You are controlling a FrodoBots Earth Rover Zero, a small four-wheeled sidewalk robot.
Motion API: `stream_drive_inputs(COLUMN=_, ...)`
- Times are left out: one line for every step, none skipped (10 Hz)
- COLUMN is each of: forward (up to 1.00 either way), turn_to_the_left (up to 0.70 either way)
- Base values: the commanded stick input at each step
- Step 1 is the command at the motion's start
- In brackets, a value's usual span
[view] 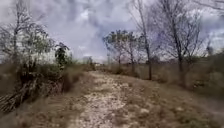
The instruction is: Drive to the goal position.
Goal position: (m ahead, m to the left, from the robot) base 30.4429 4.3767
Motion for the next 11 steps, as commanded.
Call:
stream_drive_inputs(forward=0.5, turn_to_the_left=0.0)
stream_drive_inputs(forward=0.5, turn_to_the_left=0.0)
stream_drive_inputs(forward=0.5, turn_to_the_left=0.0)
stream_drive_inputs(forward=0.5, turn_to_the_left=0.0)
stream_drive_inputs(forward=0.5, turn_to_the_left=0.0)
stream_drive_inputs(forward=0.5, turn_to_the_left=0.0)
stream_drive_inputs(forward=0.5, turn_to_the_left=0.0)
stream_drive_inputs(forward=0.5, turn_to_the_left=0.0)
stream_drive_inputs(forward=0.5, turn_to_the_left=0.0)
stream_drive_inputs(forward=0.5, turn_to_the_left=0.0)
stream_drive_inputs(forward=0.5, turn_to_the_left=0.0)
